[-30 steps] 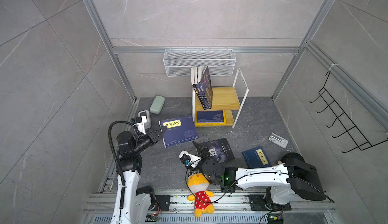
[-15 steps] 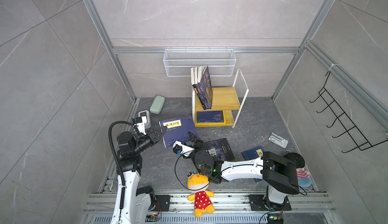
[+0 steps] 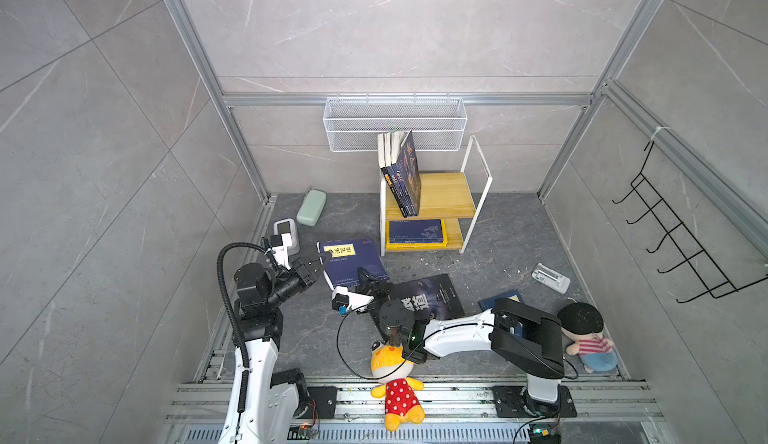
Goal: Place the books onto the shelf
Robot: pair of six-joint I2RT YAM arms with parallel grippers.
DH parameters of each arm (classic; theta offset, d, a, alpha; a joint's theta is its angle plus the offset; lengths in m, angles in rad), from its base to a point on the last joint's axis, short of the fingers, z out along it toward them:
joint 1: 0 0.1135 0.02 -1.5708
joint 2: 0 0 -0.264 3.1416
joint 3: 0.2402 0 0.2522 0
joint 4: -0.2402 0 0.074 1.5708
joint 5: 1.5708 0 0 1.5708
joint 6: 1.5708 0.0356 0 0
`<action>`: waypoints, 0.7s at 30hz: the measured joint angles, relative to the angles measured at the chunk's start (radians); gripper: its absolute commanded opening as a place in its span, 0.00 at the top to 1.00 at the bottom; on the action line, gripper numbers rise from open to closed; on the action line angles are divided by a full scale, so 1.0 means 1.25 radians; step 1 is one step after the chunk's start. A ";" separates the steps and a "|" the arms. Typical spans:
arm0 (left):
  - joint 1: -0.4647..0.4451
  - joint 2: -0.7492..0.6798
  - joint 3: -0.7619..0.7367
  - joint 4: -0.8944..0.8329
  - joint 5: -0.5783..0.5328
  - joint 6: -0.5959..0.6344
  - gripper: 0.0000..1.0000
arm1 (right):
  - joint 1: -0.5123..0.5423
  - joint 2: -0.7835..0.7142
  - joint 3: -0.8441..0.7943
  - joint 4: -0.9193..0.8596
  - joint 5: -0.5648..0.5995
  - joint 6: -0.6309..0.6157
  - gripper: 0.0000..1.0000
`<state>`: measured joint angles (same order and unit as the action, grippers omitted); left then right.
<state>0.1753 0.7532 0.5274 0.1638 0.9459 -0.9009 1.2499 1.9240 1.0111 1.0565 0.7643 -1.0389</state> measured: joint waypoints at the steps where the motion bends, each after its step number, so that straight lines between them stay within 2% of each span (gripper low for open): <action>1: -0.001 -0.004 -0.005 0.005 0.005 0.004 0.41 | -0.002 -0.001 -0.005 0.010 0.005 -0.005 1.00; 5: 0.000 -0.016 -0.013 0.030 0.023 0.017 0.23 | -0.010 -0.040 -0.069 0.010 0.030 -0.020 1.00; 7: 0.000 -0.022 -0.017 0.049 0.034 0.030 0.18 | -0.013 -0.078 -0.112 0.001 0.040 -0.023 1.00; 8: 0.000 -0.026 -0.020 0.057 0.043 0.037 0.12 | -0.015 -0.102 -0.133 -0.008 0.047 -0.023 1.00; 9: 0.000 -0.029 -0.023 0.062 0.049 0.049 0.01 | -0.017 -0.122 -0.148 -0.016 0.052 -0.023 1.00; 14: -0.003 -0.031 -0.033 0.070 0.069 0.106 0.00 | -0.039 -0.234 -0.216 -0.094 0.069 -0.019 1.00; 21: -0.012 -0.036 -0.036 0.024 0.076 0.230 0.00 | -0.092 -0.381 -0.284 -0.299 0.077 0.007 1.00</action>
<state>0.1608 0.7082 0.4820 0.1936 1.0409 -0.6128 1.1355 1.4483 0.6559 0.6823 0.8604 -1.0302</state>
